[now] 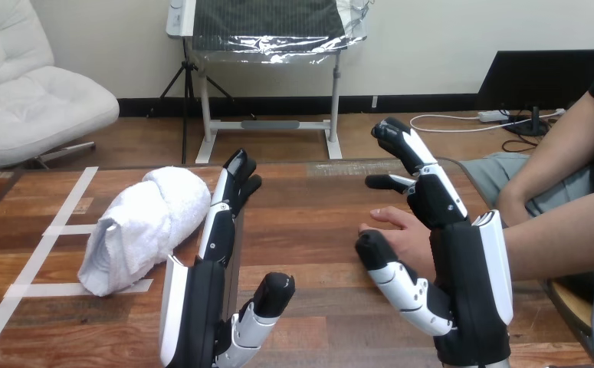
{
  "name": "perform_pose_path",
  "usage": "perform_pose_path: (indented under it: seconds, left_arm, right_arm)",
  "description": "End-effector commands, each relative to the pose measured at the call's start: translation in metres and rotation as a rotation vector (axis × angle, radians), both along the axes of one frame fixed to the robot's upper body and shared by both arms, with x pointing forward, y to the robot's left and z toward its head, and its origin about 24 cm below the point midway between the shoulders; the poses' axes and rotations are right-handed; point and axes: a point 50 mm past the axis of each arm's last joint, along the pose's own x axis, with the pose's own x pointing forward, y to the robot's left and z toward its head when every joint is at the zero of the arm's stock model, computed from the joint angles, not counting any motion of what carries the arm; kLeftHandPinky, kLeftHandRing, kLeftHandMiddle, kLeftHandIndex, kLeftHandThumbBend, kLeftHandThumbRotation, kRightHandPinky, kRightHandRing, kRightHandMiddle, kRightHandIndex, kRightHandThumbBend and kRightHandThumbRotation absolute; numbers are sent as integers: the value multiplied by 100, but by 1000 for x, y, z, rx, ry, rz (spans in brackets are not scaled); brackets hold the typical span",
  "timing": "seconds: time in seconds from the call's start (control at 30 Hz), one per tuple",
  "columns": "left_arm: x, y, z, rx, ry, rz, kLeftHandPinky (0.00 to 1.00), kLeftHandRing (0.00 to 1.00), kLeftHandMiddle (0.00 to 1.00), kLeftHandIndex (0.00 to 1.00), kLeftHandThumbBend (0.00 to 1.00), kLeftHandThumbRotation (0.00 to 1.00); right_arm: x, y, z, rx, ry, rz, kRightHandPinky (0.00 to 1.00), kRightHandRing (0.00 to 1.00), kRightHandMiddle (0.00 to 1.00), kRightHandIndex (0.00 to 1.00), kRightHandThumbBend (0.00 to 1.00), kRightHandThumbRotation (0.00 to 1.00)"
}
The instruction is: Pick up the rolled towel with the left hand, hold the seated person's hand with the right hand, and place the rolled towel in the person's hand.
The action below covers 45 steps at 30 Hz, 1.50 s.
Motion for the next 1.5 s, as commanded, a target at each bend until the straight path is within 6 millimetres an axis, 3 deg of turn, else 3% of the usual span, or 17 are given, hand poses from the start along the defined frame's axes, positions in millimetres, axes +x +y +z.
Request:
perform_pose_path:
  seconds: [0.0, 0.5, 1.47]
  left_arm:
    - [6, -10, 8, -80, -43, 4, 85, 88, 91, 92, 80, 95]
    - [6, -10, 7, -80, -45, 6, 80, 86, 89, 91, 81, 95]
    - [6, -9, 6, -72, -44, 1, 81, 87, 90, 92, 81, 95]
  right_arm:
    - [4, 3, 7, 22, -42, 1, 70, 89, 92, 86, 58, 69]
    - [3, 3, 7, 10, -44, -4, 70, 89, 92, 85, 56, 68]
    - [4, 2, 6, 4, -38, -3, 69, 90, 91, 83, 56, 69]
